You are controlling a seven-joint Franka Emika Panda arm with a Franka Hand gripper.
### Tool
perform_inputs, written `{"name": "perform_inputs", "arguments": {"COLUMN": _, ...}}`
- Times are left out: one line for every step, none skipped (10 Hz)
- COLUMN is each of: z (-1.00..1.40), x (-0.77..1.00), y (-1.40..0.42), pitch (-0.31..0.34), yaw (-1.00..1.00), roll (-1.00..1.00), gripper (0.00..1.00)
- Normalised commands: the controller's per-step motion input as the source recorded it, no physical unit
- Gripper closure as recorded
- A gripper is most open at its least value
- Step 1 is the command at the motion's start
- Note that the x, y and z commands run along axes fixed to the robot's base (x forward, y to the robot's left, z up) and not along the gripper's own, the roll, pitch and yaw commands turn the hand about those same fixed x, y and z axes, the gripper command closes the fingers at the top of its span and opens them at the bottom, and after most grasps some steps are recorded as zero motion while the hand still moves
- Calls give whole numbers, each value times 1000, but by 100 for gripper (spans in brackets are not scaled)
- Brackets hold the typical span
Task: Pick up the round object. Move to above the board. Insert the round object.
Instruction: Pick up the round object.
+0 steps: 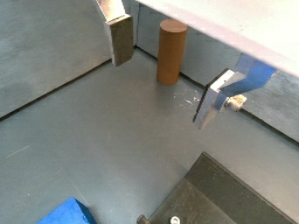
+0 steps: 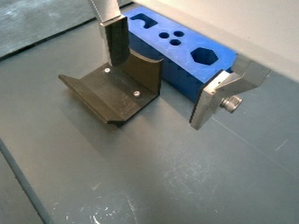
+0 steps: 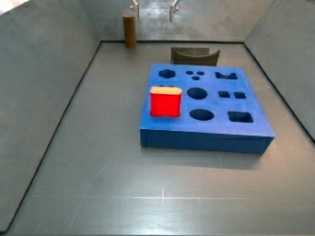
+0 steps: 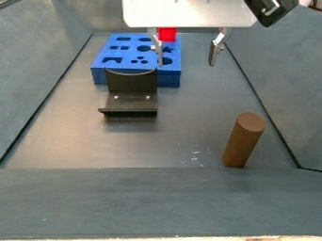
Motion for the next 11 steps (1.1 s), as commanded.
{"name": "perform_inputs", "arguments": {"z": -77, "x": -329, "y": 200, "pitch": -177, "yaw": 0, "roll": 0, "gripper": 0}}
{"name": "perform_inputs", "arguments": {"z": -117, "x": -617, "y": 286, "pitch": -263, "yaw": 0, "roll": 14, "gripper": 0}}
{"name": "perform_inputs", "arguments": {"z": -174, "x": -626, "y": 326, "pitch": -197, "yaw": 20, "roll": 0, "gripper": 0}}
{"name": "perform_inputs", "arguments": {"z": -269, "x": -597, "y": 466, "pitch": -49, "yaw": 26, "roll": 0, "gripper": 0}}
{"name": "perform_inputs", "arguments": {"z": -357, "x": -374, "y": 537, "pitch": 0, "yaw": 43, "roll": -57, "gripper": 0}}
{"name": "perform_inputs", "arguments": {"z": -360, "x": -309, "y": 629, "pitch": 0, "yaw": 23, "roll": -57, "gripper": 0}}
{"name": "perform_inputs", "arguments": {"z": -277, "x": -220, "y": 657, "pitch": 0, "yaw": 9, "roll": -77, "gripper": 0}}
{"name": "perform_inputs", "arguments": {"z": -214, "x": -211, "y": 620, "pitch": 54, "yaw": 0, "roll": -171, "gripper": 0}}
{"name": "perform_inputs", "arguments": {"z": -186, "x": -266, "y": 634, "pitch": 143, "yaw": 0, "roll": -274, "gripper": 0}}
{"name": "perform_inputs", "arguments": {"z": -166, "x": -274, "y": 606, "pitch": 203, "yaw": 0, "roll": -357, "gripper": 0}}
{"name": "perform_inputs", "arguments": {"z": -151, "x": -157, "y": 580, "pitch": 169, "yaw": 0, "roll": -477, "gripper": 0}}
